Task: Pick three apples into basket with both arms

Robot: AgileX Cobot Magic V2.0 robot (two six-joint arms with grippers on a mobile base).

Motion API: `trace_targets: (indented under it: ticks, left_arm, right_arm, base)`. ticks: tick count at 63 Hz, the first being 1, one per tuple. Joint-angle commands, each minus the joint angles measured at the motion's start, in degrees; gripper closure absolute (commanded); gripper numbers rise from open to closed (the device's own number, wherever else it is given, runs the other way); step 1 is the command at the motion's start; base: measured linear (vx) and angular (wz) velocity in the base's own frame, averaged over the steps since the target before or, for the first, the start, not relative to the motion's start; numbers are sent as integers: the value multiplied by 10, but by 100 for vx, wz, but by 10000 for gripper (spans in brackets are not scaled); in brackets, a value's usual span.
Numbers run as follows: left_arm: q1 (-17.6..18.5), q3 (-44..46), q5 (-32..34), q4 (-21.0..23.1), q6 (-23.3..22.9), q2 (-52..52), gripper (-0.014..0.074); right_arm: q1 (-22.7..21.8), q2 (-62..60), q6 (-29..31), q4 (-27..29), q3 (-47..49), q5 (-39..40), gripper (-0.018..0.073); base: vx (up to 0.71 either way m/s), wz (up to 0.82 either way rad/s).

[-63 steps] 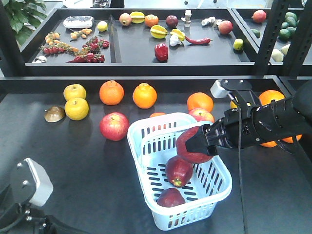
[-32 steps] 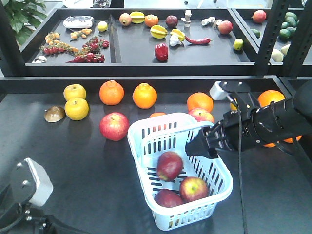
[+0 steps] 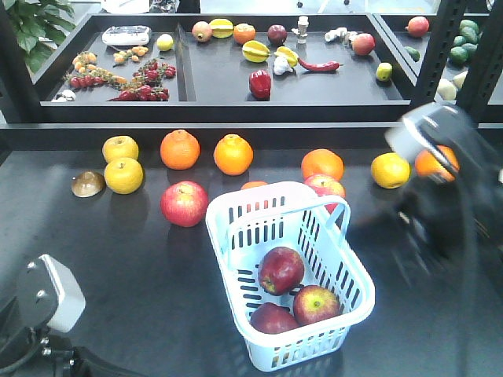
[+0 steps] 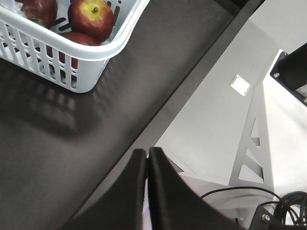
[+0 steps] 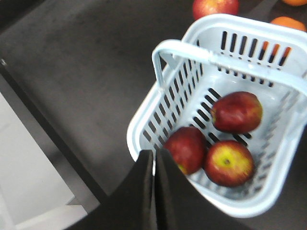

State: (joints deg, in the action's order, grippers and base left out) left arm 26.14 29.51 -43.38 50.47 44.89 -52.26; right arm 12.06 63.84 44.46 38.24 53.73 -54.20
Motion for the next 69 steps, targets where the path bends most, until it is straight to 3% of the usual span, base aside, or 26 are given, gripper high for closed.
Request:
trace_targets:
  ticks: [1,13,22,69]
  left_arm:
    - [2,14,9,28,-5,7,603]
    - [2,14,9,28,-5,7,603]
    - [2,14,9,28,-5,7,603]
    - [2,14,9,28,-5,7,603]
  right_arm:
    - [-1,-65,5,-6,-45,41,564]
    - [-1,-175,7,-18,-203,167,564]
    - [-1,-227,7,-18,-276,194,564]
    - [-1,-263,7,-18,-289,185,564]
  base:
    - [0,0]
    - [0,0]
    - [0,0]
    - [0,0]
